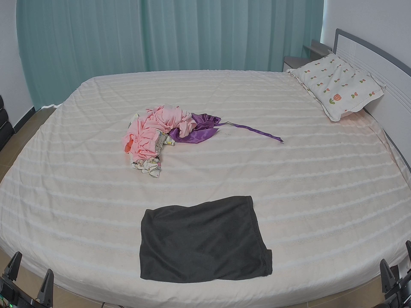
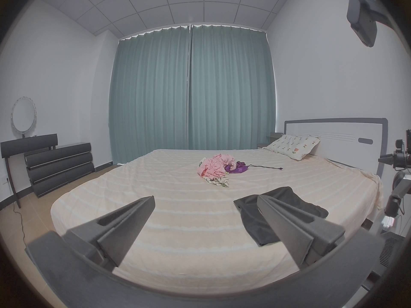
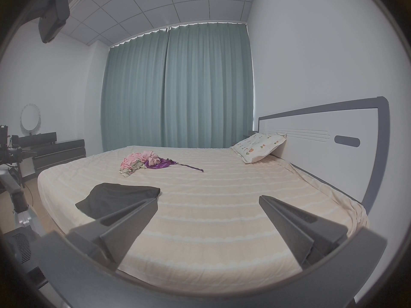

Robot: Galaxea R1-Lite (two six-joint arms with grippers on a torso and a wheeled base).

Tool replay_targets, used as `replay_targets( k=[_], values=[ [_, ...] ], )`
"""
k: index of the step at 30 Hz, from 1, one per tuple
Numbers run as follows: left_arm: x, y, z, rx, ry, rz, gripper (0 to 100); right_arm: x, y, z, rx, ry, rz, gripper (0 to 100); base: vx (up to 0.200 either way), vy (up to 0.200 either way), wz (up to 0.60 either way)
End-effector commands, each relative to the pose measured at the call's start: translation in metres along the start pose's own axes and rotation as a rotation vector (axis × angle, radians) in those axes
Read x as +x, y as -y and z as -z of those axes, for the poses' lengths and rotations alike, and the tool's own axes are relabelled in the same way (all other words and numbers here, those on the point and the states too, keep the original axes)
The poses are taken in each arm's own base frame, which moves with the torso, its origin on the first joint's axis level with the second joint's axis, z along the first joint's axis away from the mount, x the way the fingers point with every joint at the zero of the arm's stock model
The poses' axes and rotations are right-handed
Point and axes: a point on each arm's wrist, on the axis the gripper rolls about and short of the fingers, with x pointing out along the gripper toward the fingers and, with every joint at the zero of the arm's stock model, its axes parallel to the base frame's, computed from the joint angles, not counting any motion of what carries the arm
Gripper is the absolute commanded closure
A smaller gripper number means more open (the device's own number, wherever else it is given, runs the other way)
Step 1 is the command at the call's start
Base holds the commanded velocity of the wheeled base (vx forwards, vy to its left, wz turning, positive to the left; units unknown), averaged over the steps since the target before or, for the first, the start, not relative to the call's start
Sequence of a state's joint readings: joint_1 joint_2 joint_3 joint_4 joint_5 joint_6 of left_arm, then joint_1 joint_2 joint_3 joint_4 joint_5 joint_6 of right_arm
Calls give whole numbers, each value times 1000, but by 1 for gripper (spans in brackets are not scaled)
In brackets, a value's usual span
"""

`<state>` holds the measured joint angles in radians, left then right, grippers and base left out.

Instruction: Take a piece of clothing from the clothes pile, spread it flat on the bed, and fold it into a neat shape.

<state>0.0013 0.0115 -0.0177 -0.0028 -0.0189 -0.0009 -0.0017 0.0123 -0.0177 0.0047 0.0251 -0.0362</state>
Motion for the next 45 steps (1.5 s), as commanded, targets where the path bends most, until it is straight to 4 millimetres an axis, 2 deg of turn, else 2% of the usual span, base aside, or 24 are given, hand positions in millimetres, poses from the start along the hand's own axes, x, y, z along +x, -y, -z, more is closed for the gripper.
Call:
replay_targets(
  k=[1, 45],
  values=[
    [1, 0, 5, -2, -7, -1, 0, 0, 0, 4, -1, -4, 3, 0, 0, 0, 0],
    [1, 0, 5, -4, -9, -1, 0, 0, 0, 5, 35, -4, 16, 0, 0, 0, 0]
  ],
)
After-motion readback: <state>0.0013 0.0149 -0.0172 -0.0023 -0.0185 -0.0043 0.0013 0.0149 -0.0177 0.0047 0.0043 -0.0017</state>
